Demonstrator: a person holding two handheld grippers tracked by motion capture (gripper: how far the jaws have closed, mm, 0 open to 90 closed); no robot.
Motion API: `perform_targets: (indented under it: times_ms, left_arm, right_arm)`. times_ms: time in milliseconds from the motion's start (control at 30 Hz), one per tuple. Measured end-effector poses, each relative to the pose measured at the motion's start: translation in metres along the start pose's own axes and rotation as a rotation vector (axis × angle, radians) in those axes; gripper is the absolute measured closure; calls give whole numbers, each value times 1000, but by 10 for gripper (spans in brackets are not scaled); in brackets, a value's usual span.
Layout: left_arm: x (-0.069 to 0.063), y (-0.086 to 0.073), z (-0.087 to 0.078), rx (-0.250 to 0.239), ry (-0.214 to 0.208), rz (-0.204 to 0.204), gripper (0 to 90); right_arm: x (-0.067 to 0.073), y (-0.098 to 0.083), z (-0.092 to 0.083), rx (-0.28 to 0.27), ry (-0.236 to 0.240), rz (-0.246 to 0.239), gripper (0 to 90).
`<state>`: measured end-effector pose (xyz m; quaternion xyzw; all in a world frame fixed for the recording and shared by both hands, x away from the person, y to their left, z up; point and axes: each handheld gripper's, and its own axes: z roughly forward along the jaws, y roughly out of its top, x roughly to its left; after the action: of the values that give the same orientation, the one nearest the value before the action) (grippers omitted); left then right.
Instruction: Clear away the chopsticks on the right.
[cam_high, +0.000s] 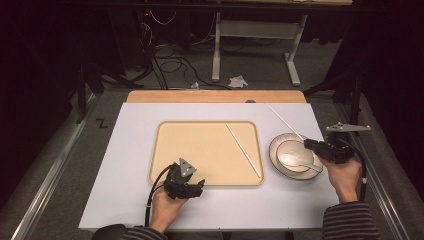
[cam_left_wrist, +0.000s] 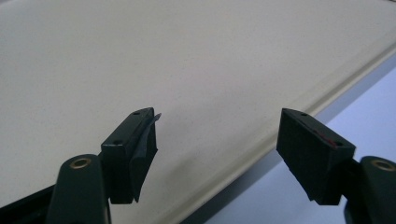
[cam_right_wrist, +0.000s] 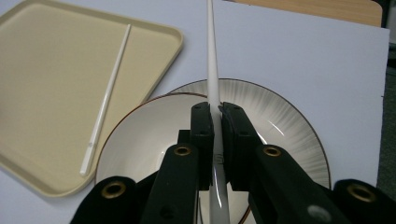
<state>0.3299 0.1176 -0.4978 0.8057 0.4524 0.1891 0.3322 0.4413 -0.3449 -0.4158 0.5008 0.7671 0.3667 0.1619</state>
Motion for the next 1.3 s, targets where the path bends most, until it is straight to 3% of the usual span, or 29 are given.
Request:
perform_targets:
  times_ms: [267, 567, 667, 867, 1200, 1300]
  left_arm:
    - [-1, 4, 5, 2, -10, 12, 290]
    - [-3, 11, 10, -4, -30, 35, 291]
    - [-4, 13, 13, -3, -37, 41, 291]
    - [-6, 18, 18, -3, -51, 53, 291]
    - [-10, 27, 27, -9, -83, 79, 291]
    - [-10, 29, 27, -11, -87, 83, 291]
  right_arm:
    - [6, -2, -5, -2, -2, -15, 853]
    - [27, -5, -15, -7, -13, -56, 853]
    - [33, -6, -16, -8, 12, -49, 853]
    - [54, -9, -11, 17, 46, -79, 852]
    - [86, -14, -6, 49, 55, -126, 852]
    - [98, -14, 1, 67, 58, -160, 852]
